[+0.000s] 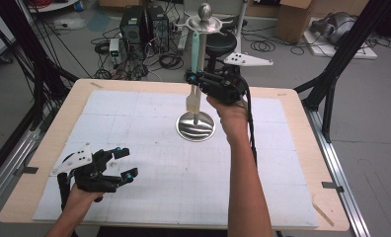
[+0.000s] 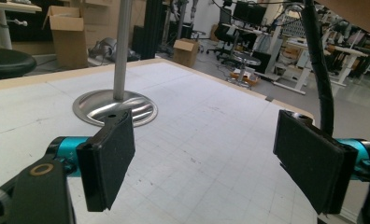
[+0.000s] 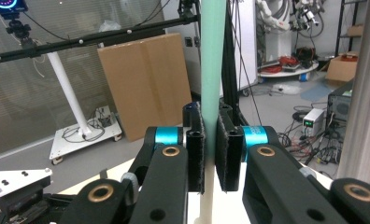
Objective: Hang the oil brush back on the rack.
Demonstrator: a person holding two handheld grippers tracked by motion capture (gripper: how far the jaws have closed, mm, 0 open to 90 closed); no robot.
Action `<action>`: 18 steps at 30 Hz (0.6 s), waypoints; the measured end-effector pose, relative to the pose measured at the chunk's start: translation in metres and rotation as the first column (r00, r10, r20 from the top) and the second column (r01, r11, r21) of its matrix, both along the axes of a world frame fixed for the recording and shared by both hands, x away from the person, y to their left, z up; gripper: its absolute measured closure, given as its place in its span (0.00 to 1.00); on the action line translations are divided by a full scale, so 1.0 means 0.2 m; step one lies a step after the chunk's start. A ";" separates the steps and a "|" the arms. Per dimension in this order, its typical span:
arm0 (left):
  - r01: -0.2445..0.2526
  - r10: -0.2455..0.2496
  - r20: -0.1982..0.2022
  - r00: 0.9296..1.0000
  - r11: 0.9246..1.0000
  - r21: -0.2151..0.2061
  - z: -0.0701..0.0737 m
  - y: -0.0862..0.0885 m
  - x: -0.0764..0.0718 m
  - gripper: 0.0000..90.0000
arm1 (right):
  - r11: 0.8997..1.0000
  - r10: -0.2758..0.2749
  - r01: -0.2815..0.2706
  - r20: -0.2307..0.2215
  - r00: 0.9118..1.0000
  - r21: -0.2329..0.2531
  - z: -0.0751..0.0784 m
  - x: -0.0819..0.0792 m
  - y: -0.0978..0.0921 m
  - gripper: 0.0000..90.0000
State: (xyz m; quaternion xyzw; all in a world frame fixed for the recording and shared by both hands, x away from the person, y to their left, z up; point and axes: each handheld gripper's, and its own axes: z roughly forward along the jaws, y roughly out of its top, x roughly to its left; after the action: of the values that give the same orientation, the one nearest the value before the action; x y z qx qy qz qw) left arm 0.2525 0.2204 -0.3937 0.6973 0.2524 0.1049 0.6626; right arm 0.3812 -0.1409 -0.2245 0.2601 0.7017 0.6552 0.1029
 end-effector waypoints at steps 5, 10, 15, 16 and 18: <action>-0.001 0.001 -0.003 1.000 1.000 -0.006 0.00 0.00 0.00 0.24 | 1.000 -0.007 0.007 -0.010 1.000 0.007 -0.03 0.02 0.01 0.94; -0.005 0.005 -0.001 1.000 1.000 -0.001 0.00 0.01 0.00 0.24 | 1.000 -0.022 0.022 -0.027 0.999 -0.004 -0.04 0.05 0.00 0.94; -0.010 0.010 -0.001 1.000 1.000 0.000 0.00 0.02 0.00 0.25 | 0.999 -0.052 0.052 -0.047 0.998 -0.002 -0.07 0.06 -0.01 0.94; -0.012 0.012 -0.004 1.000 1.000 -0.002 0.00 0.02 0.00 0.25 | 0.999 -0.053 0.053 -0.045 0.998 -0.003 -0.07 0.06 -0.02 0.94; -0.020 0.020 -0.010 1.000 1.000 -0.002 -0.01 0.02 0.00 0.25 | 0.994 -0.101 0.100 -0.032 0.994 -0.034 -0.06 0.05 -0.01 0.92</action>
State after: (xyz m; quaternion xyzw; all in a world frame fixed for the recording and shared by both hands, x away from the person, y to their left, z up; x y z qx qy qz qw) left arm 0.2532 0.2253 -0.3954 0.6945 0.2628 0.1075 0.6611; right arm 0.3914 -0.1437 -0.2374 0.3045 0.6999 0.6333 0.1281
